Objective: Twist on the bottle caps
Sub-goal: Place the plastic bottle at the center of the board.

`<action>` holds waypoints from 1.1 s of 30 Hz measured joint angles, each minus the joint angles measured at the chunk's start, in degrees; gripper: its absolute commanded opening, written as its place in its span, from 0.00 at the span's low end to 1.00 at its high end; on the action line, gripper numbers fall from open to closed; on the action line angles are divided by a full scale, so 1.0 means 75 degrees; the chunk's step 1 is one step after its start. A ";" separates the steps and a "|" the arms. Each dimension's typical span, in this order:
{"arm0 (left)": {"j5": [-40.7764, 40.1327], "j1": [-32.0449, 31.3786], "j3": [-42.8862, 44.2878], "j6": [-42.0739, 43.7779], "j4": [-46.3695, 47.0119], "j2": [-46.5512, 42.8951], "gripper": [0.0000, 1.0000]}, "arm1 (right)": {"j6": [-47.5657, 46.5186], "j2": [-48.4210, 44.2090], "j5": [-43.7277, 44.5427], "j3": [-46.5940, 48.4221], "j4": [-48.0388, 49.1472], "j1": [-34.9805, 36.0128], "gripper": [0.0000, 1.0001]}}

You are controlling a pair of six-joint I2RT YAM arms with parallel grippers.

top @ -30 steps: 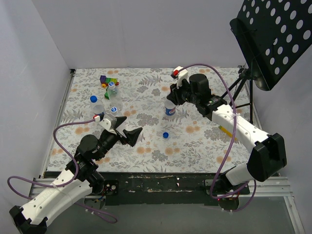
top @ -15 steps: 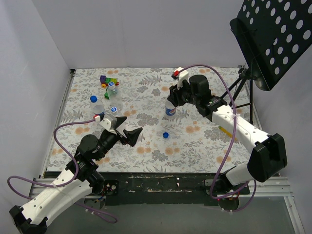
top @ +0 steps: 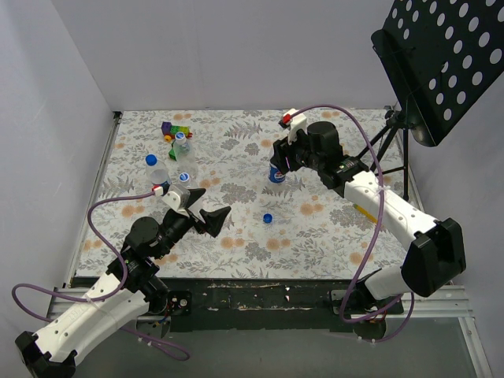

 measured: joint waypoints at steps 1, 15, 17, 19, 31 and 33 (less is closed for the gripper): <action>0.0017 0.0000 0.0003 -0.0003 -0.0003 0.0000 0.98 | 0.0000 -0.0009 0.0015 0.0000 -0.0003 0.0000 0.66; 0.0085 0.0000 0.0003 0.0000 -0.0003 0.0050 0.98 | 0.0012 -0.0152 0.0131 -0.0093 -0.0017 -0.0003 0.66; 0.0090 0.0000 0.0003 0.0000 -0.0003 0.0050 0.98 | 0.0023 -0.0227 0.0131 -0.0099 -0.0020 0.0000 0.66; 0.0105 0.0000 0.0003 0.0000 -0.0003 0.0058 0.98 | 0.0029 -0.0347 0.0128 -0.0111 -0.0026 -0.0003 0.66; 0.0799 0.0003 0.1005 -0.0259 -0.0271 0.1851 0.93 | 0.0291 -0.2235 0.0679 -0.0562 -0.0597 -0.0003 0.67; 0.0889 -0.0003 0.1367 -0.0417 -0.0434 0.2506 0.91 | 0.0449 -0.2634 0.1014 -0.0868 -0.0729 -0.0003 0.67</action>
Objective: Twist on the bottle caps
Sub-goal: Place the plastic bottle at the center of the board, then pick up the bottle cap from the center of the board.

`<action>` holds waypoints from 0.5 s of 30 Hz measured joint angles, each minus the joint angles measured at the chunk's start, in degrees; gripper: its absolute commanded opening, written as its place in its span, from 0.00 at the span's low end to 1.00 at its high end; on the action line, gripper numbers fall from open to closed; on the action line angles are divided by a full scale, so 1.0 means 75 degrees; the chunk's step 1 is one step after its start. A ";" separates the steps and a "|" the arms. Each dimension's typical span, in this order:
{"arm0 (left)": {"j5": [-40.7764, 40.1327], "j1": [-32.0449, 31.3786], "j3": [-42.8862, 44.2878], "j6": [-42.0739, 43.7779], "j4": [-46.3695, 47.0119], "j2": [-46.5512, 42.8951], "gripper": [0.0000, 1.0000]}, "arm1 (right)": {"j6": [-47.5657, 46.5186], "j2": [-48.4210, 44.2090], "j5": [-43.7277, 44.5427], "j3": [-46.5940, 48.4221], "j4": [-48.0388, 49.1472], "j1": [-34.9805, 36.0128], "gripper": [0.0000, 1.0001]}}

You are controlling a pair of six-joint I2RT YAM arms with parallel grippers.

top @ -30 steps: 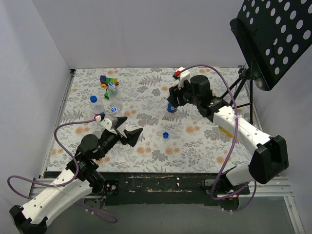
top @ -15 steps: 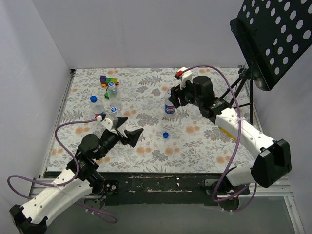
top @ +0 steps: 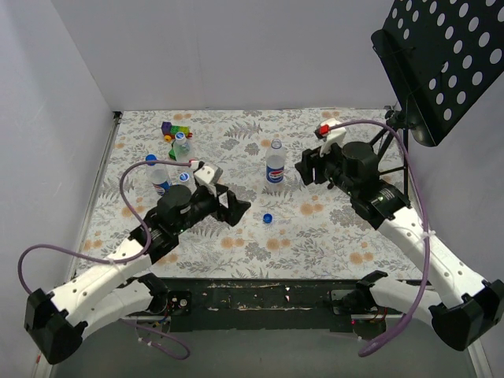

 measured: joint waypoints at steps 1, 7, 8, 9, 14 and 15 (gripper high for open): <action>0.0020 -0.0032 0.0146 -0.0090 -0.0070 0.0312 0.90 | 0.0085 -0.0201 0.0195 -0.0178 -0.0093 0.0000 0.67; -0.0711 -0.0863 0.1049 -0.0635 -0.0947 0.2480 0.80 | 0.0583 -0.1408 0.1419 -0.1402 -0.0519 0.0000 0.69; -0.0953 -0.1119 0.1256 -0.0705 -0.1119 0.2856 0.77 | 0.0632 -0.1612 0.1577 -0.1585 -0.0612 0.0000 0.69; -0.1201 -0.1387 0.1507 -0.0778 -0.1314 0.3290 0.72 | 0.0694 -0.1792 0.1722 -0.1746 -0.0670 0.0000 0.69; -0.1938 -0.1958 0.2328 -0.1122 -0.1804 0.4922 0.45 | 0.0903 -0.2480 0.2363 -0.2363 -0.0711 0.0000 0.69; -0.2069 -0.2002 0.2433 -0.1142 -0.1868 0.5193 0.41 | 0.0933 -0.2588 0.2474 -0.2471 -0.0702 0.0000 0.69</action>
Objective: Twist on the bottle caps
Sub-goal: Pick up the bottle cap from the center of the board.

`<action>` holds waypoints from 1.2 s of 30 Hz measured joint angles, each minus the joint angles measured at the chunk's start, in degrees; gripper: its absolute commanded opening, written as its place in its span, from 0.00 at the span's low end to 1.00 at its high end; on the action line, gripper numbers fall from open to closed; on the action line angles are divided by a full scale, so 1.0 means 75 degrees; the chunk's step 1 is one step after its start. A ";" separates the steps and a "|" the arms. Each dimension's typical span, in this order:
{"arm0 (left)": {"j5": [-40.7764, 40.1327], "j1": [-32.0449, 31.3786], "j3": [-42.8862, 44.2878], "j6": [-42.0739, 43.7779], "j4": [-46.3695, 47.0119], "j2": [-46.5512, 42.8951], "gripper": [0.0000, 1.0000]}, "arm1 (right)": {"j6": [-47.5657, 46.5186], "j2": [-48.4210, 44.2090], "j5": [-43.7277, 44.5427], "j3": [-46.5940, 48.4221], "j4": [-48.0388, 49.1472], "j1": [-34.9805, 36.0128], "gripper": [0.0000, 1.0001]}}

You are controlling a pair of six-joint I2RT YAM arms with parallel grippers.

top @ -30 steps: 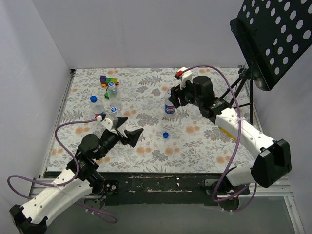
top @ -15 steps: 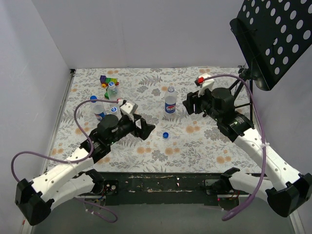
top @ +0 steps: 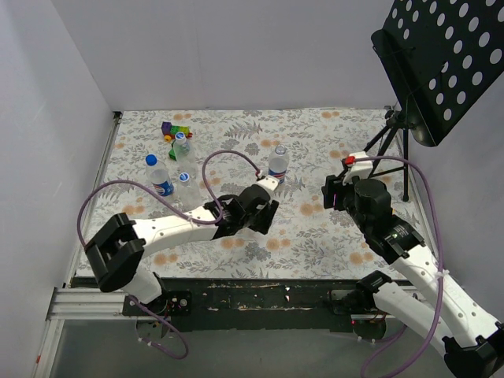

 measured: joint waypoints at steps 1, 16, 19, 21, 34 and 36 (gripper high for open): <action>-0.0102 -0.0038 0.0093 -0.0058 -0.0067 0.0254 0.37 | 0.0023 -0.0099 0.0079 -0.0111 0.0017 0.0000 0.69; -0.0726 -0.0402 0.1247 0.0000 -0.0297 0.2410 0.32 | 0.0052 -0.0924 0.0568 -0.1072 0.0079 0.0000 0.69; -0.0816 -0.0399 0.1317 0.0087 -0.0297 0.2658 0.31 | 0.0050 -0.0921 0.0595 -0.1087 0.0076 0.0000 0.69; -0.0895 -0.0399 0.1343 0.0154 -0.0294 0.2739 0.31 | 0.0050 -0.0924 0.0600 -0.1087 0.0082 0.0000 0.69; -0.0965 -0.0402 0.1518 0.0338 -0.0184 0.2736 0.31 | 0.0023 -0.0924 0.0621 -0.1087 0.0076 0.0000 0.68; -0.1000 -0.0399 0.1545 0.0382 -0.0189 0.2736 0.31 | 0.0023 -0.0927 0.0621 -0.1087 0.0076 0.0000 0.68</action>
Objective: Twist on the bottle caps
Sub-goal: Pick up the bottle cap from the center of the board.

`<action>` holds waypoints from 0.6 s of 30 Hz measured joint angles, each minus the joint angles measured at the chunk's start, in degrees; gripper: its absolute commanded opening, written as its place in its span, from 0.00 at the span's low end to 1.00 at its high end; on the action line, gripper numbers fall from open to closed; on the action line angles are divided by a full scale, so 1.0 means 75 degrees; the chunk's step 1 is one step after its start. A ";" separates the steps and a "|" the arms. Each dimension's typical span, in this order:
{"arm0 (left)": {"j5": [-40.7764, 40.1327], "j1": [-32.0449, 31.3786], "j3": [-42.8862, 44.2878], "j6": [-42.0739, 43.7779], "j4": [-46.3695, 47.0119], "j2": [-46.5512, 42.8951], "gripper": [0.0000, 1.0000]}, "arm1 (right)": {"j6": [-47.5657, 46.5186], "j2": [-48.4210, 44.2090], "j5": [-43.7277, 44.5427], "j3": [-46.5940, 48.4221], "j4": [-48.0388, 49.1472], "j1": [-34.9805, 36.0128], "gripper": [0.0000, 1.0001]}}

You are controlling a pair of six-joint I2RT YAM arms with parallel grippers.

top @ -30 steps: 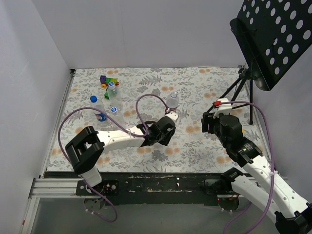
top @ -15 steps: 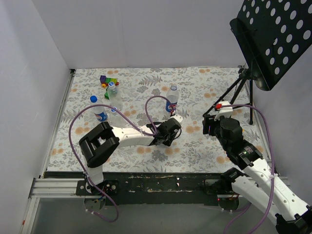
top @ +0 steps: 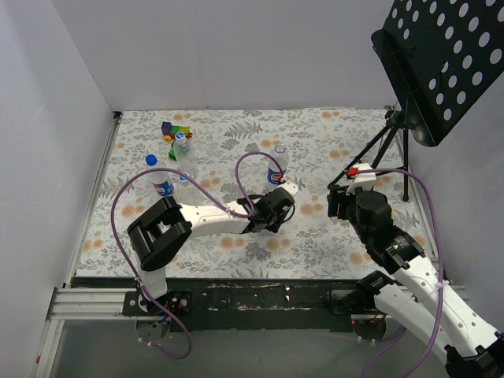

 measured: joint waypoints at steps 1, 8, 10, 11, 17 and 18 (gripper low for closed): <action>-0.0015 0.0000 0.0023 0.0012 0.0003 0.0000 0.31 | 0.0000 0.0000 0.0000 0.0000 -0.0003 0.0000 0.68; -0.0140 0.0000 0.0143 0.0134 0.0061 0.0067 0.30 | -0.0003 0.0000 0.0000 0.0000 -0.0009 0.0000 0.68; -0.0157 0.0000 0.0163 0.0172 0.0085 0.0163 0.28 | -0.0003 -0.0009 -0.0003 -0.0003 -0.0012 0.0000 0.68; -0.0163 0.0000 0.0166 0.0187 0.0085 0.0230 0.26 | -0.0003 -0.0017 -0.0003 -0.0003 -0.0015 0.0000 0.68; -0.0178 0.0000 0.0259 0.0207 0.0055 0.0516 0.19 | -0.0003 -0.0082 -0.0009 -0.0041 -0.0035 0.0000 0.68; -0.0154 0.0000 0.0271 0.0195 0.0050 0.0536 0.17 | -0.0003 -0.0082 -0.0015 -0.0041 -0.0035 0.0000 0.68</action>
